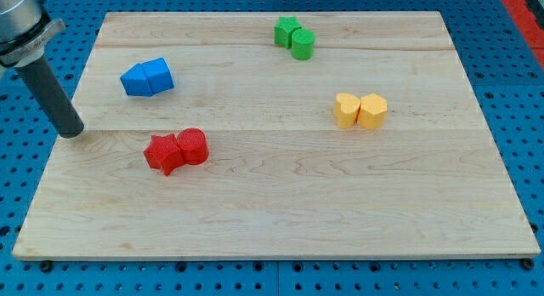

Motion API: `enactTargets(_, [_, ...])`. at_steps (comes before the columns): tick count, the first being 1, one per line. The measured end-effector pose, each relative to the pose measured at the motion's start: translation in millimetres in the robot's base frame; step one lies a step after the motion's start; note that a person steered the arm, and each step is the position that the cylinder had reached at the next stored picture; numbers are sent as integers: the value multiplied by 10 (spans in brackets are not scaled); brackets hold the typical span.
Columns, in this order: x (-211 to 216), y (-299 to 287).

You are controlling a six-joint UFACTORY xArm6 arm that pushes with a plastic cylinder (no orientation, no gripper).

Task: Push the red blocks slightly to the right side

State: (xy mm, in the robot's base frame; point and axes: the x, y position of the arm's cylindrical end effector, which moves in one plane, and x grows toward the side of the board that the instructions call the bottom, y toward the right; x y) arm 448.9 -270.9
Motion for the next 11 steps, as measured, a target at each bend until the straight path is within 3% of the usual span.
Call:
enactTargets(2, [-214, 272])
enactTargets(6, [421, 864])
enactTargets(8, [255, 1199])
enactTargets(10, [187, 1911])
enactTargets(11, [229, 1787])
